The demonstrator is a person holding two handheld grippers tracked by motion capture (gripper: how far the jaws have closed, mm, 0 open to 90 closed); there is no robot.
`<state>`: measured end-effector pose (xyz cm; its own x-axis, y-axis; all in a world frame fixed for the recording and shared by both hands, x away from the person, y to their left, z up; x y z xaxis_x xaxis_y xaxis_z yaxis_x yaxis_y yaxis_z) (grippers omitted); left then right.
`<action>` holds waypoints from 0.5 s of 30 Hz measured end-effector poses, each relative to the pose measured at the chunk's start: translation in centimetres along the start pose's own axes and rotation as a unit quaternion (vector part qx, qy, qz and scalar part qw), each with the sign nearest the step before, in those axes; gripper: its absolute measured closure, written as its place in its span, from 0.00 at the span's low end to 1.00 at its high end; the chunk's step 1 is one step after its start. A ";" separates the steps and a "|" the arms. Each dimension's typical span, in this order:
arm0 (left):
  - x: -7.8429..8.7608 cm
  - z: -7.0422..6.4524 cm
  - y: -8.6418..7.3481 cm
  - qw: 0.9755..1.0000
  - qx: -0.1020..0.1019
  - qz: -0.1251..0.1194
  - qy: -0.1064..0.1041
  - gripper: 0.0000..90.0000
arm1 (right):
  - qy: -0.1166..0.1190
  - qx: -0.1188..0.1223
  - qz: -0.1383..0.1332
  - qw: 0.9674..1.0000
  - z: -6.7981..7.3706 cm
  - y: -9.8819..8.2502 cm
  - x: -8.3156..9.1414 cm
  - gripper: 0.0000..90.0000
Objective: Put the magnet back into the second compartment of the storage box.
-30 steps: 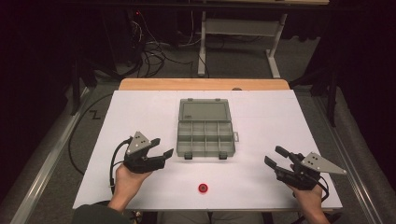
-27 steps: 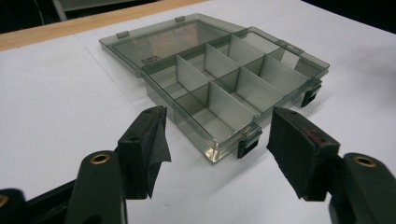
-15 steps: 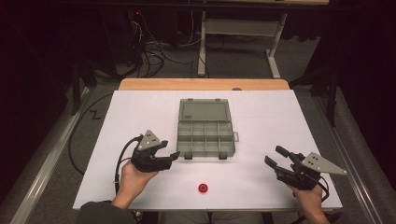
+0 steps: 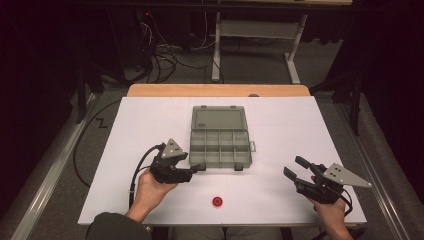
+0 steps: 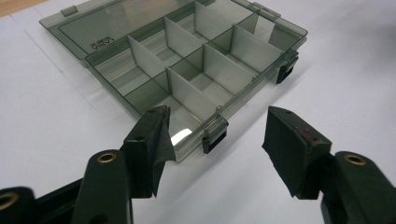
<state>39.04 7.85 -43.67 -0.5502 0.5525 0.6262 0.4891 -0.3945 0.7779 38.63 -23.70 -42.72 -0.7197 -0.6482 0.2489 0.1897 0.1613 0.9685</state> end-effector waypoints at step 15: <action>-1.0 -1.1 0.2 1.000 -0.013 0.026 -0.008 0.46 | -0.002 0.000 -0.002 1.000 -0.1 0.1 0.1 0.46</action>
<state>38.99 6.43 -44.06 -0.5137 0.5427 0.6646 0.4985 -0.4417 0.7459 38.62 -23.78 -42.65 -0.7231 -0.6457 0.2453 0.1866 0.1593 0.9694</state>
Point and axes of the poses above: each handheld gripper's, and its own axes: x roughly backward along the jaws, y roughly out of its top, z roughly to its left, the point moved 10 cm from there along -x, roughly forward along the jaws, and after that the axes turned 1 degree about x, right-handed, at the moved point
